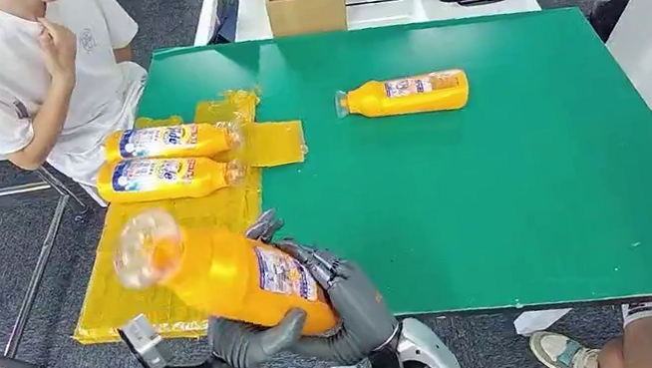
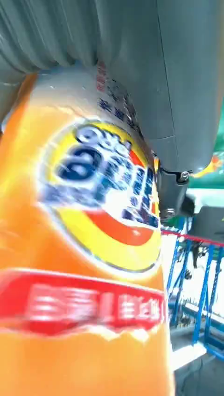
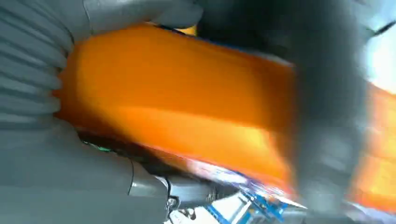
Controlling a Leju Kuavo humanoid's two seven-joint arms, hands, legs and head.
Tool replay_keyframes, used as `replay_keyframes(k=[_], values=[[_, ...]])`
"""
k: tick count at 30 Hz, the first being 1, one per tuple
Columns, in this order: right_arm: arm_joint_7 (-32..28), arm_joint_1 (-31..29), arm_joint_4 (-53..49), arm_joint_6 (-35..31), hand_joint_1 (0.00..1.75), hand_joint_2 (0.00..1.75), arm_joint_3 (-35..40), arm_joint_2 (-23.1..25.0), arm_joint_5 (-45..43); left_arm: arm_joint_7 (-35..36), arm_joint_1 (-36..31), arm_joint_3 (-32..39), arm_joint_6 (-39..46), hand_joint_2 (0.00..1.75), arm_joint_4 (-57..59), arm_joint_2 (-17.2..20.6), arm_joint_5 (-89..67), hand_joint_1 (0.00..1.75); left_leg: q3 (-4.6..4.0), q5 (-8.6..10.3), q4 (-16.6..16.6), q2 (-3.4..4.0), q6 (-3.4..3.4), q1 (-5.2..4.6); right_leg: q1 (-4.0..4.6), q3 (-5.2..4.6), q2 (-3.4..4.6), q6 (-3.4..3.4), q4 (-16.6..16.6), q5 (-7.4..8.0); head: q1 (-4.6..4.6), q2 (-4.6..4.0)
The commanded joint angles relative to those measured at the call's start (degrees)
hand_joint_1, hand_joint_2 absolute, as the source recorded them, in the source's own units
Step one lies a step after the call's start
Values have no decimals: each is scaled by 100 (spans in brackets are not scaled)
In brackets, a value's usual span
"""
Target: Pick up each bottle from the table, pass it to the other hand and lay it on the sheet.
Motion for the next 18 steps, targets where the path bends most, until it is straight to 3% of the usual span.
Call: replay_keyframes(k=[1, 9, 11, 15, 18], values=[[-86, 345, 49, -447, 0, 0, -72, -172, 69, 169, -351, 306, -150, 175, 40, -31, 339, 175, 23, -6, -5, -7, -4, 4, 5, 27, -14, -9, -6, -9, -2, 0], [-237, 625, -708, -1210, 0, 0, -249, -255, 348, 239, -439, 593, 230, 175, 72, 17, -34, 175, 18, -5, -2, -10, -5, 2, 4, 21, -19, -9, -2, -10, 0, 0], [-295, 700, -906, -1506, 0, 0, -286, -264, 420, 314, -558, 587, 837, 175, 152, 113, -743, 175, 22, -6, -3, -9, -6, 3, 5, 25, -18, -10, -2, -11, 0, 0], [-295, 695, -926, -1509, 0, 0, -283, -263, 421, 312, -603, 627, 837, 175, 168, 140, -740, 175, 9, -1, -3, -1, -4, 3, 4, 11, -8, -7, -4, -2, 0, -2], [-361, 624, -1047, -1942, 0, 0, -140, -319, 636, 508, -972, 654, 1675, 175, 619, 357, -2131, 175, 28, -7, -6, -1, -5, 2, 3, 30, -8, -10, -4, -9, 0, 0]])
